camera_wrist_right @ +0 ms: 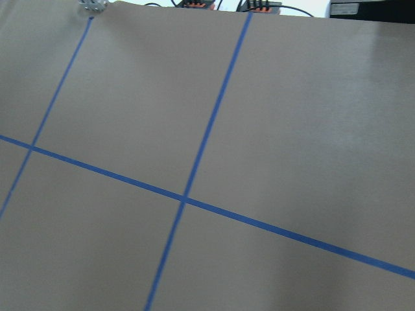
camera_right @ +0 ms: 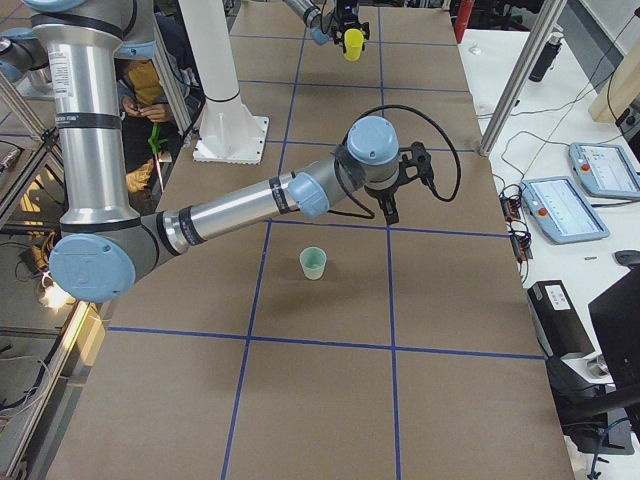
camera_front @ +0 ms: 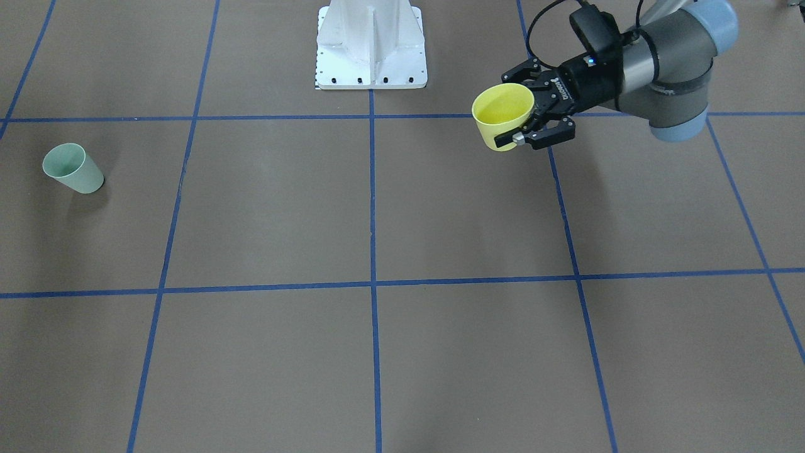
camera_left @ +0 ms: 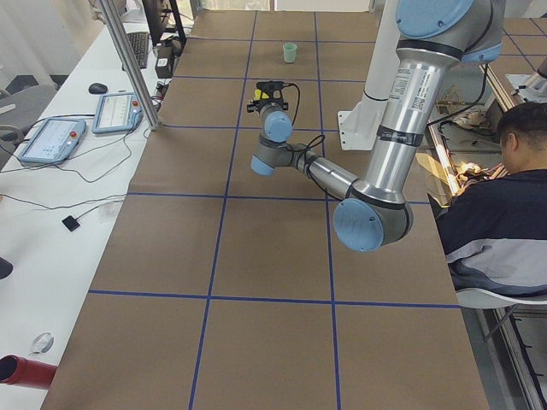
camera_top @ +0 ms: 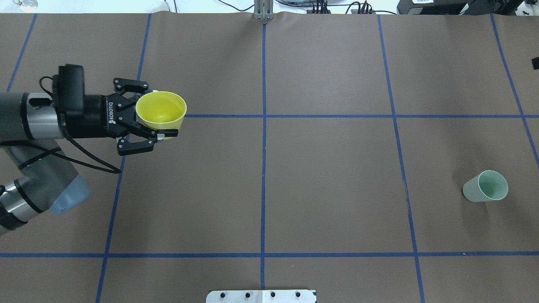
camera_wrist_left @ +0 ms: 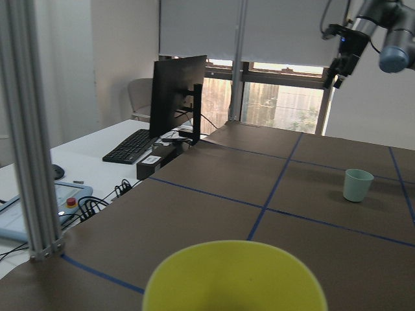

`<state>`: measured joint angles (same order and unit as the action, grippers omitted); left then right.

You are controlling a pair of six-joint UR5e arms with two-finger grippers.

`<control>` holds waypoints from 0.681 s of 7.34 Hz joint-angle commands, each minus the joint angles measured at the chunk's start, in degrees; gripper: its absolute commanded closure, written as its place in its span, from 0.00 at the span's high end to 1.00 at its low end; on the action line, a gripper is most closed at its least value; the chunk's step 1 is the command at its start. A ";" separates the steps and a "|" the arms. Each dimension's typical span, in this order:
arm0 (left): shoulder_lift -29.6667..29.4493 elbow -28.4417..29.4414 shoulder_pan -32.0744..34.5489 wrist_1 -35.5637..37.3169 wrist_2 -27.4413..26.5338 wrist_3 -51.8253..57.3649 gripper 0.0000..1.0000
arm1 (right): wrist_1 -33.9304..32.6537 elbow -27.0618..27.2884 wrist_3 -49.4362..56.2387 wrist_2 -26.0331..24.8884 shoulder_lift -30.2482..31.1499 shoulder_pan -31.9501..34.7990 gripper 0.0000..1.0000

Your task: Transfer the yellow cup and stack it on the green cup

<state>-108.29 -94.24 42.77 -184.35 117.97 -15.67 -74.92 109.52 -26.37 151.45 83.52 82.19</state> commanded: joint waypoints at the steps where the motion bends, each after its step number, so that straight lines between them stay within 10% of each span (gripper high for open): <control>1: -3.94 2.56 -3.56 0.39 -0.55 2.31 0.26 | -0.05 0.96 -25.49 -1.67 -12.80 -12.26 1.00; 3: -6.57 5.02 -4.00 0.39 -1.78 2.39 0.26 | -0.14 1.14 -37.55 -9.55 -21.16 -22.55 0.99; 5: -8.50 7.39 -4.62 0.48 -2.22 3.26 0.27 | -15.86 1.31 -40.51 -16.50 -32.39 -30.56 1.00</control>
<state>-115.58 -88.20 38.49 -183.94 116.12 -13.05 -81.69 110.72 -64.82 139.20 57.88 56.77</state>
